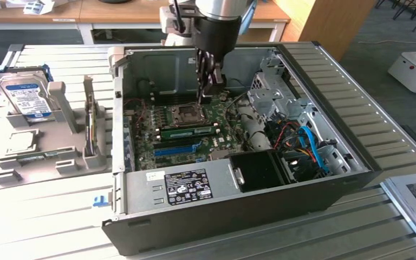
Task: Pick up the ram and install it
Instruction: 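Insert the ram into the slot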
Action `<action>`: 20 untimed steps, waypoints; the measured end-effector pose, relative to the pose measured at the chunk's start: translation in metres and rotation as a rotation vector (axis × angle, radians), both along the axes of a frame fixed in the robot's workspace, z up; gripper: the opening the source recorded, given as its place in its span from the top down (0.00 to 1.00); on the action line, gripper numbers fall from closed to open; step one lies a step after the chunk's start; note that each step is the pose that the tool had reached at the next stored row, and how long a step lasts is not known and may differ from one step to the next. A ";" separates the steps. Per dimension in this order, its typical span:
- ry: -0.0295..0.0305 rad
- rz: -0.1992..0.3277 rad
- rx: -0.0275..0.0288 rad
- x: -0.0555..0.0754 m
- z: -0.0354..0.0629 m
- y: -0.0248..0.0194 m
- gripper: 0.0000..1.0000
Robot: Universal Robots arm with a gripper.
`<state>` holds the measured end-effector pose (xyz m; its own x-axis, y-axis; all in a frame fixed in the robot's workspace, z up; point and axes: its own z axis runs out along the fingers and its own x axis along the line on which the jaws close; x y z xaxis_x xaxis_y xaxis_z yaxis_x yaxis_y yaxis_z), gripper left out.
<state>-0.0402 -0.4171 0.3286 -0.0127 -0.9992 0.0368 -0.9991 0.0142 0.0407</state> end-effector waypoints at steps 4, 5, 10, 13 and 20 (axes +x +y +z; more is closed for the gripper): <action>0.0000 0.000 -0.0101 0.000 0.0073 0.0000 0.75; 0.0000 0.000 -0.0124 0.000 0.0083 0.0000 0.75; -0.0001 0.000 -0.0130 0.000 0.0088 -0.0001 0.75; -0.0032 0.000 0.0007 0.000 0.0100 -0.0005 0.75; -0.0063 0.000 0.0116 0.000 0.0141 -0.0010 0.75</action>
<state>-0.0402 -0.4180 0.3428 -0.0129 -0.9996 0.0251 -0.9993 0.0138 0.0346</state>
